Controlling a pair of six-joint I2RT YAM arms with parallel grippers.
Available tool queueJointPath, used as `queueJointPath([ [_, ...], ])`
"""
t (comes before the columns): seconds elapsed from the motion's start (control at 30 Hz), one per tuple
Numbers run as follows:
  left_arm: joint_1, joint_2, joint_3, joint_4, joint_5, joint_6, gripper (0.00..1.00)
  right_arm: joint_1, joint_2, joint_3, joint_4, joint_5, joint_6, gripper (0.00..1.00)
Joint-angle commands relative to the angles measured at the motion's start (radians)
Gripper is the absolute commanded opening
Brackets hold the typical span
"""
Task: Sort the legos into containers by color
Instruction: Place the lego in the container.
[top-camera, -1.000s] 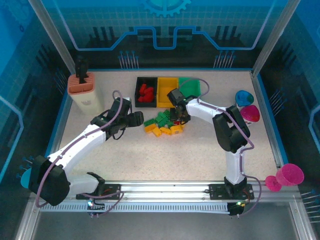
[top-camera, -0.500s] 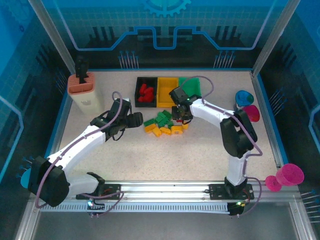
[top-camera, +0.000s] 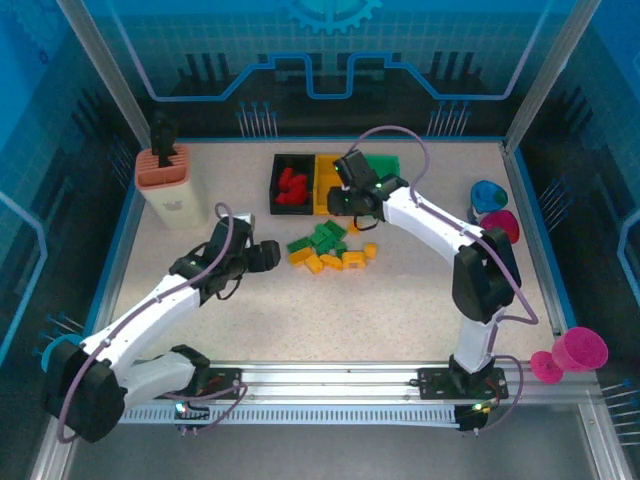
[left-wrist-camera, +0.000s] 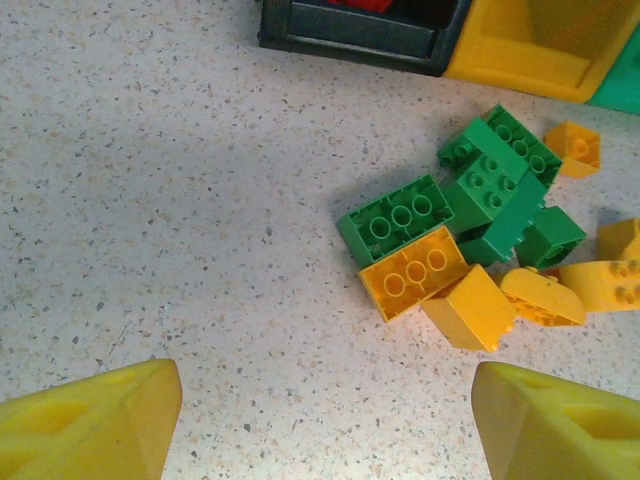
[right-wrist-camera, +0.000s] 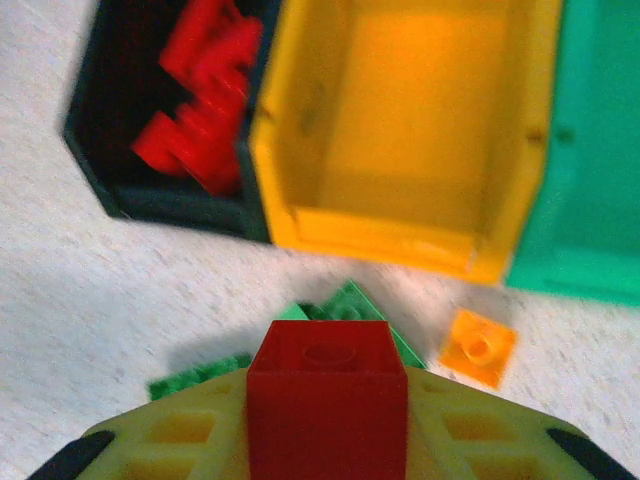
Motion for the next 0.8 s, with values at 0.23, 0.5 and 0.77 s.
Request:
queueJointPath([
  [0.23,-0.007,-0.122,-0.087,0.045,0.031,-0.036,0.77,0.029,0.23,0.316,-0.013,-0.084,-0.036,0.35],
  [0.5,-0.009,-0.235,-0.119,0.054,0.06,-0.035,0.78,0.032,0.409,0.568,-0.067,-0.116,-0.038,0.34],
  [0.77,-0.01,-0.266,-0.121,0.034,0.061,-0.04,0.78,0.029,0.546,0.738,-0.09,-0.103,-0.034,0.35],
])
